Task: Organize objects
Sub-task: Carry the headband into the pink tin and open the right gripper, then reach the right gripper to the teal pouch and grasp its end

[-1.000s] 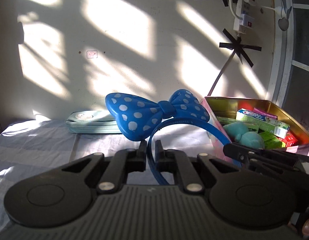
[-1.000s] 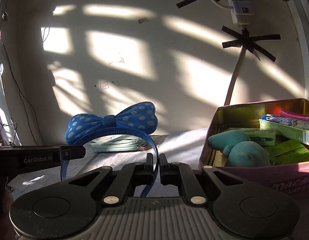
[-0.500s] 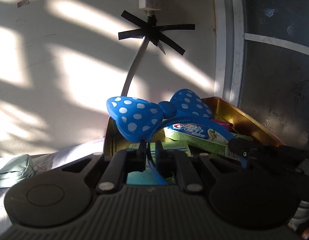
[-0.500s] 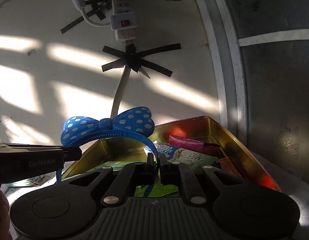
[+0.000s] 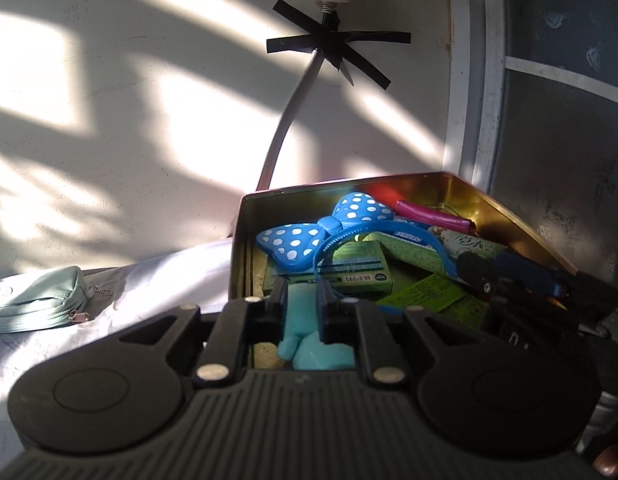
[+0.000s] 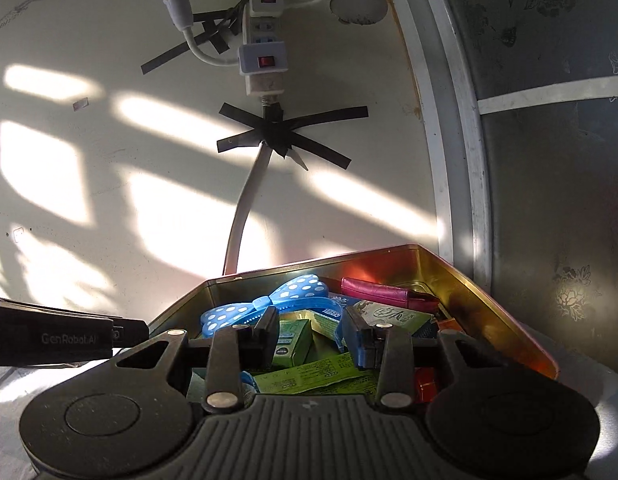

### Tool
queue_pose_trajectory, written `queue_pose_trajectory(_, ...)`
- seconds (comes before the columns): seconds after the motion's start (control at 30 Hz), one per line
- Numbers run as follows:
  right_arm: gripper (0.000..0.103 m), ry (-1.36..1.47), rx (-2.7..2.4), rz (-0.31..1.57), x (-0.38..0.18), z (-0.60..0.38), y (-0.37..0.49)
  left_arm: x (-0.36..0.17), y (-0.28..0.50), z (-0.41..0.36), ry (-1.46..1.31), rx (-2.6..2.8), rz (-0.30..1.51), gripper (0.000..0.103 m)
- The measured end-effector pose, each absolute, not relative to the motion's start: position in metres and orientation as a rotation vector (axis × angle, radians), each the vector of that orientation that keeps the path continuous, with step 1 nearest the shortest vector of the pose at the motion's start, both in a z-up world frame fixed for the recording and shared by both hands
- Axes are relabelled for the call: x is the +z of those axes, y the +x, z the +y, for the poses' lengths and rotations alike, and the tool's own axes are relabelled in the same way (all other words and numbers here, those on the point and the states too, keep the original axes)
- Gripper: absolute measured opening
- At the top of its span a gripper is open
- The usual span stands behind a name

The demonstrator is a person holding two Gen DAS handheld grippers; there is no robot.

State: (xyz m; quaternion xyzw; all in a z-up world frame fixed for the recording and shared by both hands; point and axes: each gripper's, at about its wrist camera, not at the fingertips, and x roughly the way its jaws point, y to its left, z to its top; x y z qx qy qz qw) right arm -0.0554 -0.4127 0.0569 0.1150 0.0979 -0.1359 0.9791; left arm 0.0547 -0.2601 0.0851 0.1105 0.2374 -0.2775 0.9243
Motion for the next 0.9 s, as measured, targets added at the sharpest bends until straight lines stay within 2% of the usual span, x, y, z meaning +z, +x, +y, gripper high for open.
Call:
queue_pose_trajectory(0.13,0.036,0.236,-0.272,0.172,0.064,-0.398,-0.075,0.083,0.045,-0.239,0.227,-0.546,0.531,0.018)
queue_pose_trajectory(0.2,0.036,0.249,-0.262,0.169,0.066,-0.393,-0.084,0.077,0.041,-0.226,0.228,-0.529,0.557,0.023)
queue_pose_trajectory(0.33,0.036,0.268,-0.231,0.183,0.07,-0.377,-0.1,0.07,0.032,-0.199,0.241,-0.47,0.551,0.028)
queue_pose_trajectory(0.9,0.036,0.166,-0.005,0.302,0.069,-0.274,-0.082,0.045,0.05,-0.08,0.15,-0.204,0.603,0.029)
